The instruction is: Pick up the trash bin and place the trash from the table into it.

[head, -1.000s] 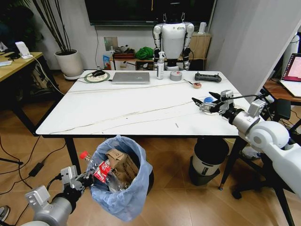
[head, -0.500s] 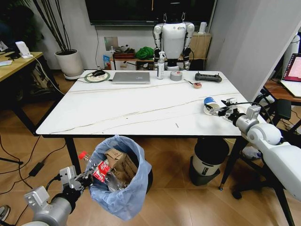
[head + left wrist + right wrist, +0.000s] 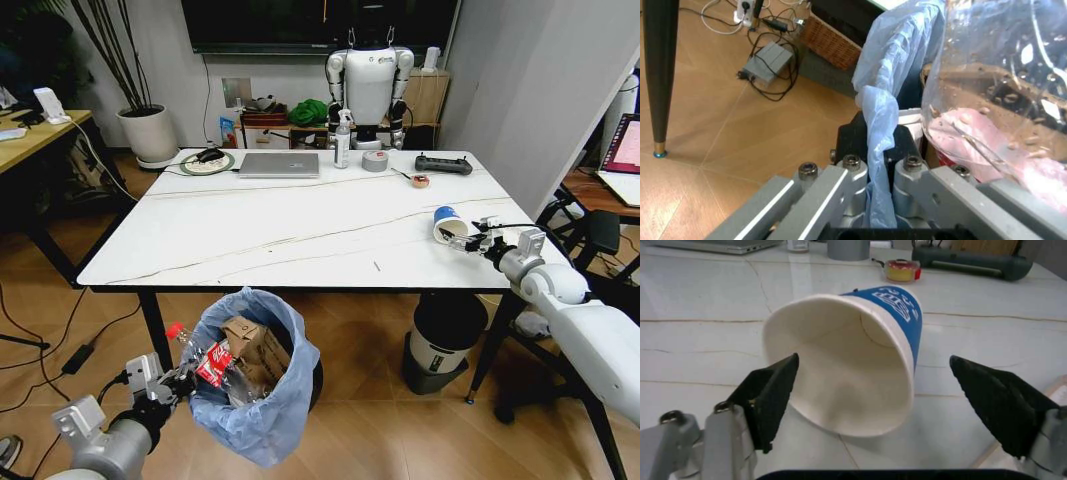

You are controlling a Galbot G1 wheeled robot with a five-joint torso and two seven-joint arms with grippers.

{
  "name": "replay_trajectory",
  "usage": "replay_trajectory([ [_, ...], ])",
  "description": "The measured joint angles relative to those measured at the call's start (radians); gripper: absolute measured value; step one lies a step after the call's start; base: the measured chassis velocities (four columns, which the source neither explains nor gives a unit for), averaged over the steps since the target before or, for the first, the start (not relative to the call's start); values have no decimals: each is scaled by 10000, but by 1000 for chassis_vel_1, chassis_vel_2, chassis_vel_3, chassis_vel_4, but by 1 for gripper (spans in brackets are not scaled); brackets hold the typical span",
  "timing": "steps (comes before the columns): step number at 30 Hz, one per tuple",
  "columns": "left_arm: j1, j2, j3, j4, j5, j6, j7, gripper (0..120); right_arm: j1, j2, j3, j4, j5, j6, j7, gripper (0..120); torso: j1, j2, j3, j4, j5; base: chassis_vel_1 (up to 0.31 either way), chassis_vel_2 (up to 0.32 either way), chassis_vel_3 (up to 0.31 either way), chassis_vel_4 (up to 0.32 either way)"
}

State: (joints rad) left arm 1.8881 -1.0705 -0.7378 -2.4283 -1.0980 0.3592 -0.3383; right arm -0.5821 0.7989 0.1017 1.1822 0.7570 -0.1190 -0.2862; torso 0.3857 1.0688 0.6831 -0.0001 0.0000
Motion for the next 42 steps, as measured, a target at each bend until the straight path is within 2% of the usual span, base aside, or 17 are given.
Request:
replay_trajectory([
  [3, -27, 12, 9, 29, -15, 0, -5, 0, 6, 28, 0, -88, -20, 19, -33, 65, 0, 0, 0, -2, -1, 0, 0, 0, 0],
  [5, -30, 16, 10, 32, -21, 0, -8, 0, 16, 33, -2, -92, -19, 19, -34, 62, -1, 0, 0, -1, 0, 0, 0, 0, 0],
  [9, -42, 45, 11, 41, -39, 0, -17, 0, 128, 48, -73, -77, 46, 18, -30, 43, -1, 0, 0, 0, -1, 0, 0, 0, 0],
  [11, -45, 45, 11, 41, -43, 0, -17, 0, 147, 50, -92, -76, 65, 14, -26, 40, -1, 0, 0, 0, -1, 0, 0, 0, 0],
  [14, -48, 53, 11, 42, -49, 0, -20, 0, 177, 65, -143, -87, 90, 6, -16, 26, -1, 0, 0, 0, -1, 0, 0, 0, 0],
  [17, -53, 69, 7, 42, -60, 0, -21, 0, 176, 67, -160, -84, 96, -4, -6, 16, -2, 0, 0, 0, -1, 0, 0, 0, 0],
  [18, -53, 69, 7, 42, -60, 0, -21, 0, 176, 67, -160, -84, 96, -4, -6, 16, -2, 0, 0, 0, -1, 0, 0, 0, 0],
  [22, -74, 77, 10, 42, -70, 0, -24, 0, 176, 50, -163, -9, 183, -17, 4, 0, -1, 0, 0, 0, 0, 0, 0, 0, 0],
  [31, -89, 118, 104, 57, -65, 0, -25, 0, 140, -396, -145, 936, 800, -37, 11, 0, -1, 0, 0, 0, 0, 0, 0, 0, 0],
  [34, -72, 199, 164, 22, -64, 0, -25, 0, 40, -972, -154, 1887, 1545, 17, -34, 0, -1, 0, 0, 2, 3, 0, 0, 0, 0],
  [37, -117, 357, 244, 12, -115, 0, -25, 0, -10, -2074, -269, 3475, 2579, 189, -447, 0, -1, 0, 0, 0, 0, 0, 0, 0, 0],
  [38, -117, 357, 244, 12, -115, 0, -25, 0, -10, -2074, -269, 3475, 2579, 189, -447, 0, -1, 0, 0, 0, 0, 0, 0, 0, 0],
  [42, -318, 558, 279, 22, -293, 0, -32, 0, 162, -3488, -635, 5980, 3973, 274, -979, 0, -2, 3, -2, -3, -6, 0, 0, 0, 0],
])
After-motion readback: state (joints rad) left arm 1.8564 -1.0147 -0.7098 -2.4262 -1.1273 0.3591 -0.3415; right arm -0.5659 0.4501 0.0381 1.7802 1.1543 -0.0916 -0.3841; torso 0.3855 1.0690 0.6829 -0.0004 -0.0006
